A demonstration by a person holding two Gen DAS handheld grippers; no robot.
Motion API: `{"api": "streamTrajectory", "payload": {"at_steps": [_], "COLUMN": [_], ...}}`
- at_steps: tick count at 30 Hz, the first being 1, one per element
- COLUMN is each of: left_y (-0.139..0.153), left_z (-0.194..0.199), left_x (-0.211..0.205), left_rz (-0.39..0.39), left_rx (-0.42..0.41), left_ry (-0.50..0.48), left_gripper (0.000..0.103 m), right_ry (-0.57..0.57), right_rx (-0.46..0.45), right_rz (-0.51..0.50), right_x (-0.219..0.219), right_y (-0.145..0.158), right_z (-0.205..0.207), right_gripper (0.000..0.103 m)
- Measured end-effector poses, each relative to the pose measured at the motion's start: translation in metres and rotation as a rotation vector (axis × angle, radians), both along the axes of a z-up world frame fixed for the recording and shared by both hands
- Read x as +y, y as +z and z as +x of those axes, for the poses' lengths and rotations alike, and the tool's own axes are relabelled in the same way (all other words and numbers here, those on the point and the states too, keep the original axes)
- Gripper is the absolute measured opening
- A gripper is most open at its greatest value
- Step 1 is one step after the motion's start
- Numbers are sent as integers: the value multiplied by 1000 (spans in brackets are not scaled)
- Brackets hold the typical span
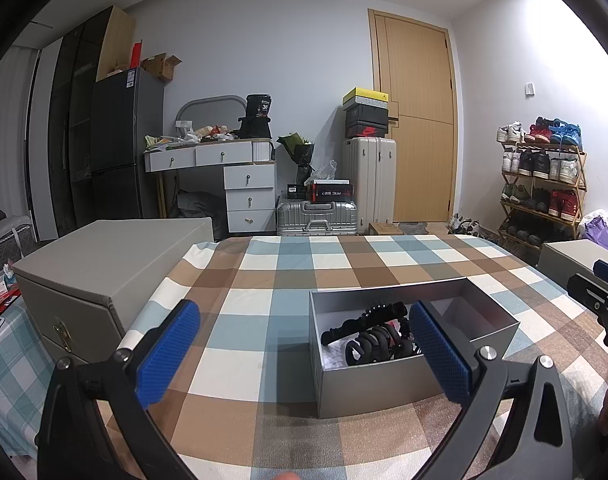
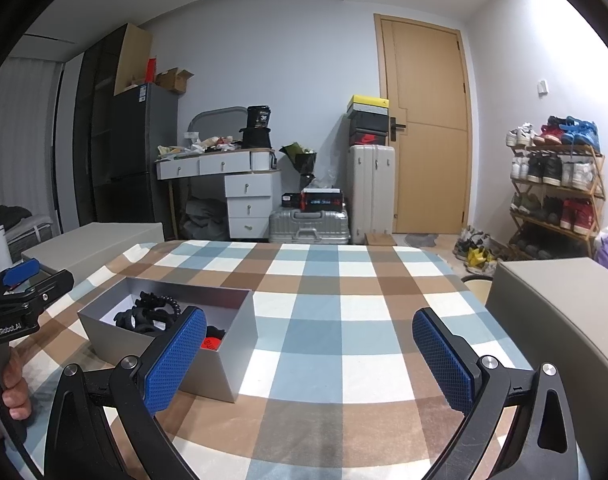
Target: Organize jewelry
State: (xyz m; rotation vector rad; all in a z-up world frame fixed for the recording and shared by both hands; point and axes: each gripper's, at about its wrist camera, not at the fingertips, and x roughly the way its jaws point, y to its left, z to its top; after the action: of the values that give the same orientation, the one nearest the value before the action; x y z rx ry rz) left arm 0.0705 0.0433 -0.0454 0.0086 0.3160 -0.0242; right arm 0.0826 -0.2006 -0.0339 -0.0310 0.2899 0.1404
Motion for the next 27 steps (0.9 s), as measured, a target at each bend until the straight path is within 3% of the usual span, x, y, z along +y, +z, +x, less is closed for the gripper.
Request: {"api": "streamTrajectory", "payload": {"at_steps": [27], "left_y": [1], "left_z": [0], "left_x": [0], "left_rz": [0], "left_rx": [0], "left_ry": [0], "left_gripper": [102], "right_ry": [-9], "right_rx": [0], "right_rz": [0], "right_x": [-1], "right_y": [2], "right_z": [-1], "right_gripper": [103]}}
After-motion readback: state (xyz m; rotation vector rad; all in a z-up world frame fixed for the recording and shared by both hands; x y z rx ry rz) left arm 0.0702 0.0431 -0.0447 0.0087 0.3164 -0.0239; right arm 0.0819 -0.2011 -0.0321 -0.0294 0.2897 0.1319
